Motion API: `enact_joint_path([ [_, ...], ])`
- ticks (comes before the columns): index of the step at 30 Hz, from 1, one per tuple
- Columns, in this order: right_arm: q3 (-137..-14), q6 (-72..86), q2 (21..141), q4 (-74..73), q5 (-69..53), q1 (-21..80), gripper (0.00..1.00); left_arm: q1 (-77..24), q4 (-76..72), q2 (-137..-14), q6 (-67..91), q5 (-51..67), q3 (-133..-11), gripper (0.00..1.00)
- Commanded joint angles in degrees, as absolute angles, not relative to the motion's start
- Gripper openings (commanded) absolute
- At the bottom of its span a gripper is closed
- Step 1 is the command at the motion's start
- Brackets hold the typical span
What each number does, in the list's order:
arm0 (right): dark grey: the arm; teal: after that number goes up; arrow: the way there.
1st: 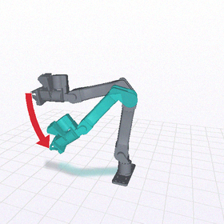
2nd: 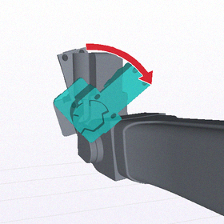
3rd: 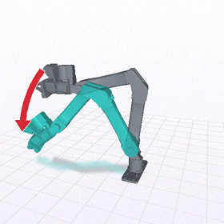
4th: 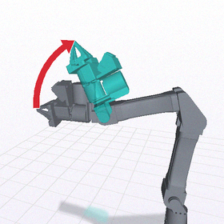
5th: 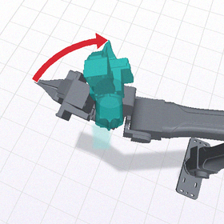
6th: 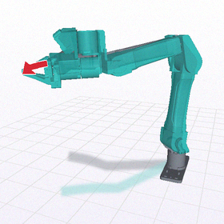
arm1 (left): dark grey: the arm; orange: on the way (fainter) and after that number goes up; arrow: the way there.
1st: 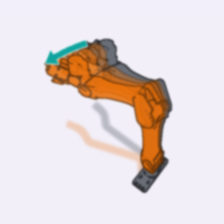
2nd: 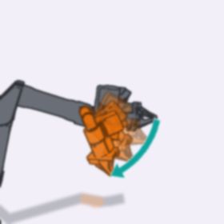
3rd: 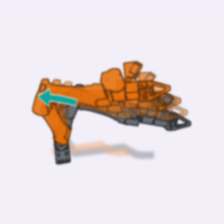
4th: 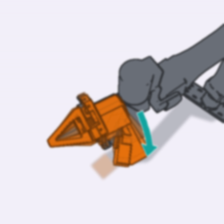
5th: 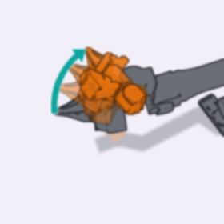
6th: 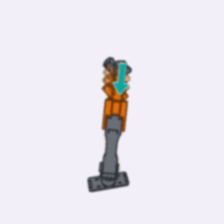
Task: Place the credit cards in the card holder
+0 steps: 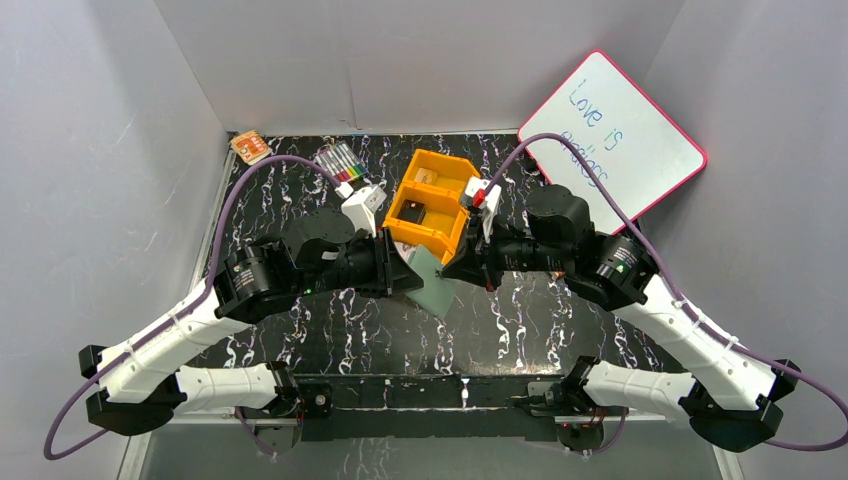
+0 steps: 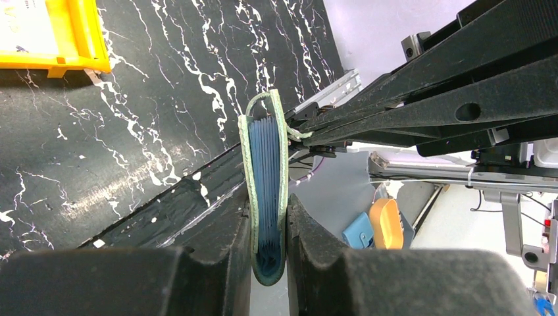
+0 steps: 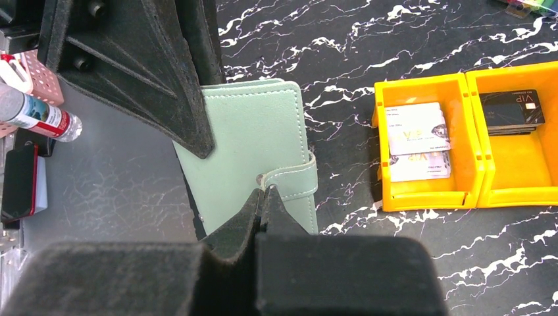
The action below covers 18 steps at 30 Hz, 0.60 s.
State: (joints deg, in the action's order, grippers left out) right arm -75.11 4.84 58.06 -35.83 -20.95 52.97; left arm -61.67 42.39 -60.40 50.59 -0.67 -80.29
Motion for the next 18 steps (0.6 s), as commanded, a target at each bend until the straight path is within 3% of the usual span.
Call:
enact_joint_path([
  [1,-75.64,6.06,57.67,-32.51,-21.77,53.30,0.00,-61.70,39.53,-58.89,50.98,-0.53,-81.40,0.00],
  [18,-75.41,6.76,58.32,-31.84,-22.70,54.06,0.00,-61.70,39.38,-58.97,50.76,-1.25,-81.95,0.00],
])
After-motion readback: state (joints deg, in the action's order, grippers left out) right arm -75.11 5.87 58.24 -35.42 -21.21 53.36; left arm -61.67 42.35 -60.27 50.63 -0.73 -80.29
